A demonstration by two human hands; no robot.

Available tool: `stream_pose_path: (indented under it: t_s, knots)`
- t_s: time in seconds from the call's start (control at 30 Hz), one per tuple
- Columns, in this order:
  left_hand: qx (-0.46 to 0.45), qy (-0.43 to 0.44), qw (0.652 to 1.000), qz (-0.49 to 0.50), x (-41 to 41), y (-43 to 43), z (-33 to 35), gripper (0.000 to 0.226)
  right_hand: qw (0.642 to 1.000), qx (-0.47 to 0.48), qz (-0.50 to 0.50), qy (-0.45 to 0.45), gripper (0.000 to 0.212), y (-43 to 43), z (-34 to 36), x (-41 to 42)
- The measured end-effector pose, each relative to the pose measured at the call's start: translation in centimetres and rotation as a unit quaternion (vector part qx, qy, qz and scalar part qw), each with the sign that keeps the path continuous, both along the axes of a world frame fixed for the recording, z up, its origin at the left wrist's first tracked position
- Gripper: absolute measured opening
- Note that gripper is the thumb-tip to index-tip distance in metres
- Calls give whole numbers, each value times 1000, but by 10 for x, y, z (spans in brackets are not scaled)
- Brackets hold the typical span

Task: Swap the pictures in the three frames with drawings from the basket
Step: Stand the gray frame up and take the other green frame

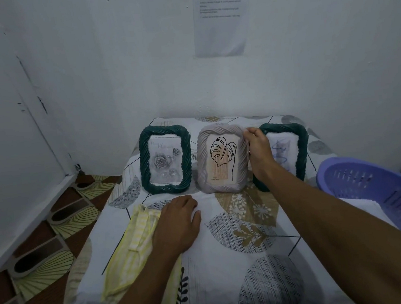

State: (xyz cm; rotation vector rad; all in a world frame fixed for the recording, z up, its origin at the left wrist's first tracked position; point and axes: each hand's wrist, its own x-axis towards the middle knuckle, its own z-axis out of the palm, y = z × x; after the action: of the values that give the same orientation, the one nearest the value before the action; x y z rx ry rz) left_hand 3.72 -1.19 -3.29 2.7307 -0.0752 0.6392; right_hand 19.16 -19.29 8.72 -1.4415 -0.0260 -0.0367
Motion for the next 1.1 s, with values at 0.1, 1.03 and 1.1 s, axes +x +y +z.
stream_pose_path:
  t_s: [0.1,1.03,1.1]
  knots:
    - [3,0,1000,2,-1,0,0,37,1000,-15,4,-18,23,0,5,-3]
    - [112,24,993,-18,-12,-13,16,43,754,-620,58,-208,44,-88,-103,-136]
    - [128,32,991,-14,-11,-14,16,44,753,-624,58,-203,45,-87,-102,-136]
